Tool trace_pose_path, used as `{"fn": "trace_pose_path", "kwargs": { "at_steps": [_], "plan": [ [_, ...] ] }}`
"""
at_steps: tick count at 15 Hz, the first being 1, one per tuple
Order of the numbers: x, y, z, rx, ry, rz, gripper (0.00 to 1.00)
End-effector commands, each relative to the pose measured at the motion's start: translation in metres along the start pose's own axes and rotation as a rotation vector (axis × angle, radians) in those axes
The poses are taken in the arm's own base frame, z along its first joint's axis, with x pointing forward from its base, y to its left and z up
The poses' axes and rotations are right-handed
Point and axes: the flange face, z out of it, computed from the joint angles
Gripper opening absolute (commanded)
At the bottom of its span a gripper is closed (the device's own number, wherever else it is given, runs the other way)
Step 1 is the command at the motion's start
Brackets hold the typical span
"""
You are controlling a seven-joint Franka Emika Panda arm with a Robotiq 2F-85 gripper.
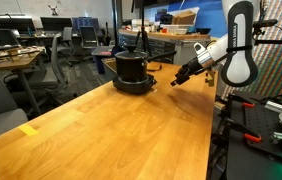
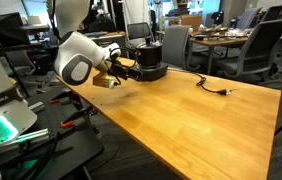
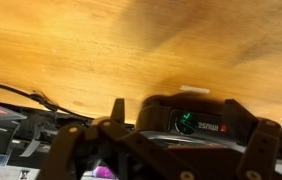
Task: Put the pot on the stove, cover it with the lid then turn the stove on
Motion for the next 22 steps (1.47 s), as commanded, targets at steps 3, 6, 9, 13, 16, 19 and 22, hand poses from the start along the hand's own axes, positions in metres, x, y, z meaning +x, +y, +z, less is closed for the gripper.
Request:
{"fn": "trace_pose_path", "kwargs": {
  "at_steps": [3, 6, 9, 13, 16, 19, 22],
  "plan": [
    [0.032, -0.015, 0.015, 0.008, 0.101, -0.089, 1.00],
    [0.042, -0.021, 0.022, 0.018, 0.128, -0.115, 1.00],
    [0.041, -0.026, 0.029, 0.019, 0.129, -0.137, 1.00],
    [0.035, -0.032, 0.039, 0.025, 0.119, -0.164, 1.00],
    [0.039, -0.034, 0.046, 0.022, 0.130, -0.180, 1.00],
    [0.043, -0.036, 0.052, 0.017, 0.141, -0.196, 0.91],
    [0.046, -0.035, 0.059, 0.001, 0.148, -0.213, 0.76]
  ]
}}
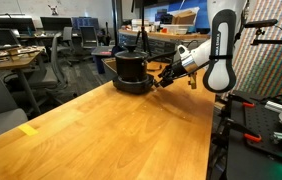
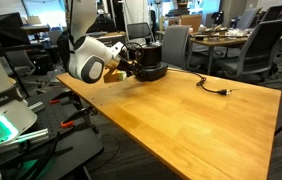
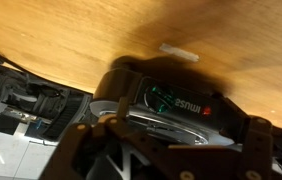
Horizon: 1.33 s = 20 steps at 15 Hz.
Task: Put the pot on the stove, cover it with the lid then turn the stove on
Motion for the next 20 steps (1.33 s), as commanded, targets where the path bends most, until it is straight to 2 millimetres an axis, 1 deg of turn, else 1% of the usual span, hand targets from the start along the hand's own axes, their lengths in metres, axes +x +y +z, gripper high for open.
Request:
{"fn": "trace_pose_path", "kwargs": {
  "at_steps": [1, 2, 3, 5, 6, 7, 8, 10, 13, 15, 16, 17, 18, 19, 20],
  "plan": [
    [0.004, 0.000, 0.010, -0.036, 0.039, -0.038, 0.71],
    [0.005, 0.000, 0.012, -0.038, 0.040, -0.042, 0.62],
    [0.005, 0.001, 0.013, -0.040, 0.041, -0.044, 0.57],
    [0.004, 0.001, 0.015, -0.046, 0.039, -0.046, 0.57],
    [0.003, 0.002, 0.016, -0.048, 0.038, -0.046, 0.61],
    [0.002, 0.002, 0.017, -0.049, 0.037, -0.047, 0.60],
    [0.002, 0.002, 0.017, -0.049, 0.036, -0.047, 0.61],
    [-0.002, 0.003, 0.017, -0.049, 0.028, -0.042, 0.60],
    [-0.014, 0.003, 0.013, -0.033, 0.005, -0.018, 0.58],
    [-0.017, 0.005, 0.011, -0.031, -0.001, -0.002, 0.56],
    [-0.018, 0.006, 0.011, -0.032, -0.001, 0.004, 0.54],
    [-0.018, 0.007, 0.011, -0.033, 0.000, 0.009, 0.50],
    [-0.018, 0.009, 0.011, -0.035, 0.002, 0.015, 0.37],
    [-0.017, 0.010, 0.011, -0.035, 0.004, 0.022, 0.33],
    [-0.016, 0.011, 0.011, -0.035, 0.007, 0.028, 0.33]
  ]
}}
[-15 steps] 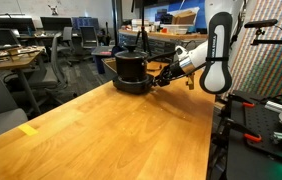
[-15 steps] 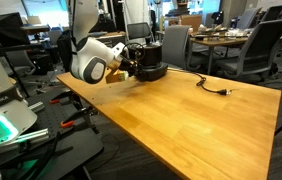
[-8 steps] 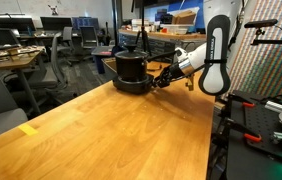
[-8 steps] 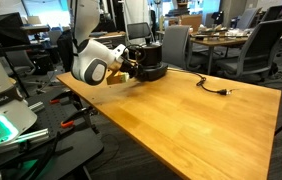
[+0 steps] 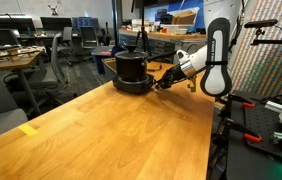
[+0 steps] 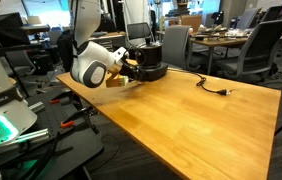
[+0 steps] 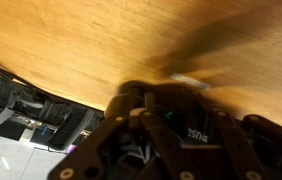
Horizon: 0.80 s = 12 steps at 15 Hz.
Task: Put the pot on the stove, cover it with the lid then turn the stove on
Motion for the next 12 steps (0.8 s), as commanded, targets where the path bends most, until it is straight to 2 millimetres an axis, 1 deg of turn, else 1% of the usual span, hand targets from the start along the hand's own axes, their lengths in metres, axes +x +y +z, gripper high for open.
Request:
{"fn": "trace_pose_path", "kwargs": {
  "at_steps": [1, 2, 3, 4, 6, 8, 9, 10, 12],
  "plan": [
    [0.0036, 0.0073, -0.0039, -0.008, 0.044, 0.033, 0.30],
    [0.0043, 0.0083, -0.0035, -0.010, 0.045, 0.037, 0.34],
    [0.0051, 0.0093, -0.0031, -0.010, 0.045, 0.040, 0.27],
    [0.0057, 0.0098, -0.0031, -0.010, 0.047, 0.043, 0.24],
    [0.0072, 0.0099, -0.0037, -0.007, 0.052, 0.049, 0.23],
    [0.0083, 0.0102, -0.0040, -0.006, 0.054, 0.052, 0.30],
    [0.0087, 0.0101, -0.0042, -0.005, 0.055, 0.053, 0.26],
    [0.0093, 0.0099, -0.0043, -0.005, 0.057, 0.053, 0.15],
    [0.0097, 0.0086, -0.0048, 0.000, 0.058, 0.052, 0.09]
  ]
}}
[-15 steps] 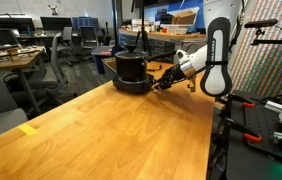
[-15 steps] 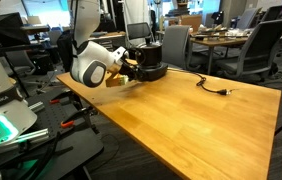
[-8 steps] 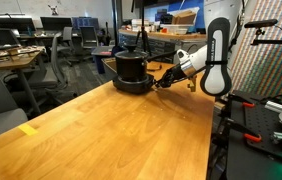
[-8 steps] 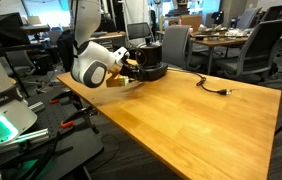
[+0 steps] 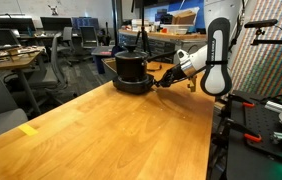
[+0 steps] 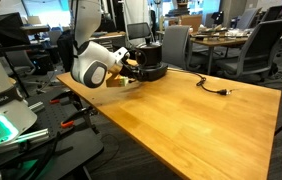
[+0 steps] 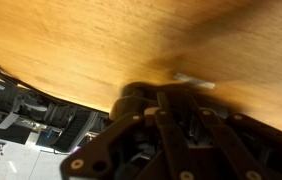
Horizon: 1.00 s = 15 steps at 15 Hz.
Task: Put the pot on the stove, cover it with the lid then turn the stove on
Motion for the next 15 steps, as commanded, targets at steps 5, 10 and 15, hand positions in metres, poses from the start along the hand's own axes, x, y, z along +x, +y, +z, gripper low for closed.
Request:
{"fn": "trace_pose_path", "kwargs": {
  "at_steps": [5, 10, 15],
  "plan": [
    [0.000, -0.007, -0.012, 0.078, 0.040, 0.052, 0.07],
    [0.019, 0.007, -0.008, 0.043, 0.083, 0.043, 0.33],
    [0.012, 0.005, -0.002, 0.025, 0.044, 0.005, 0.42]
  ]
}}
